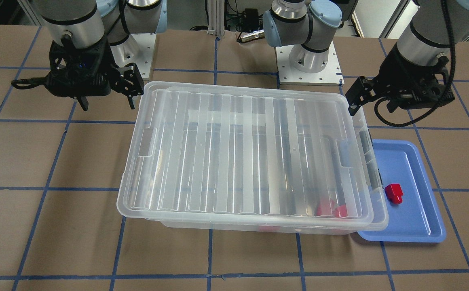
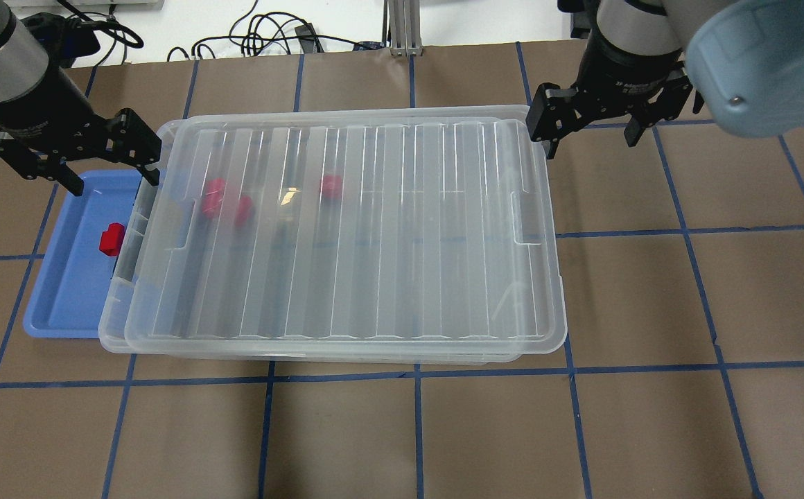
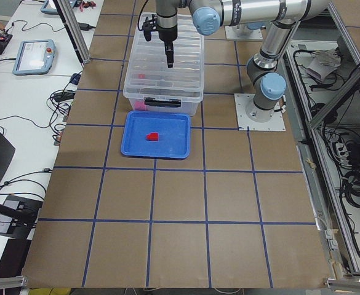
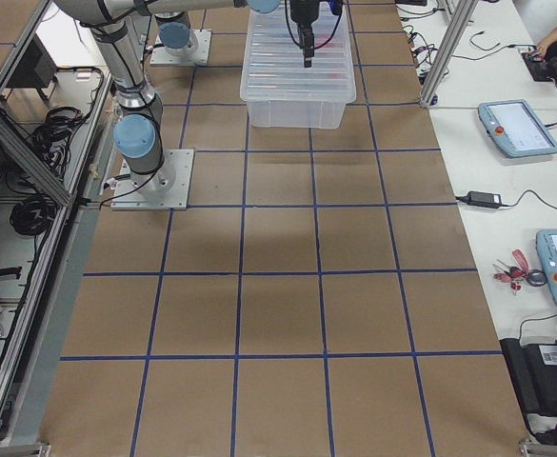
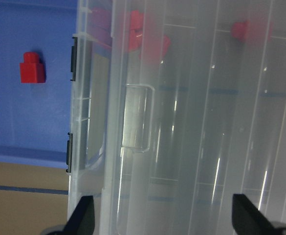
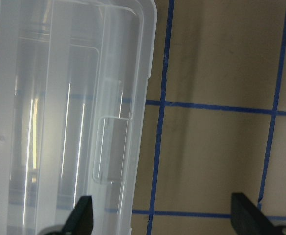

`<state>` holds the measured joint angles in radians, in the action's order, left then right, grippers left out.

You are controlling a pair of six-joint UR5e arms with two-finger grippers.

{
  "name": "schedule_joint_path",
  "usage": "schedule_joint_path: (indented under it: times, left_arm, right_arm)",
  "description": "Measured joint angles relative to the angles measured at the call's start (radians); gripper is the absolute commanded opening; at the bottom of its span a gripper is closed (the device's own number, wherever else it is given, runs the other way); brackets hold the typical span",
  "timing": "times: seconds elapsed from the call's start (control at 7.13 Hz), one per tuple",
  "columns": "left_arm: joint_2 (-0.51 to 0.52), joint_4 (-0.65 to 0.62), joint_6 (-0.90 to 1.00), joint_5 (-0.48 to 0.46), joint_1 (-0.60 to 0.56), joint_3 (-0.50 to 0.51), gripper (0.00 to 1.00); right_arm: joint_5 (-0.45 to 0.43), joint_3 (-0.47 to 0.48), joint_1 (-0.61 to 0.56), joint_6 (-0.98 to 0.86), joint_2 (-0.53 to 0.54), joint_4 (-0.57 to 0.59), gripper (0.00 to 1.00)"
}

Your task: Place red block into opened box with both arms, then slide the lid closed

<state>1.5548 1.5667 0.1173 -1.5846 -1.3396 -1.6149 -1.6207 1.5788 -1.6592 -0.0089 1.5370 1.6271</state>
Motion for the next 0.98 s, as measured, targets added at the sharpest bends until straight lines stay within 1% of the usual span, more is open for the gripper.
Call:
schedule_joint_path:
  times: [0.28,0.42,0.7,0.98]
  left_arm:
    - [0.03,-0.061,0.128,0.001,0.113,0.002,1.0]
    - [0.053,-0.096,0.234,0.002,0.178,0.0,1.0]
    - [0.126,-0.162,0.384,0.002,0.283,-0.004,1.0]
    - [0.224,-0.275,0.448,0.008,0.313,-0.01,1.0]
  right_arm:
    - [-0.001,0.126,0.0,-0.001,-0.044,0.121,1.0]
    - [0.001,0.161,0.0,0.0,-0.064,0.16,1.0]
    - [0.0,0.18,-0.001,-0.001,-0.083,0.182,1.0]
    - [-0.007,0.183,0.002,-0.007,-0.087,0.185,1.0]
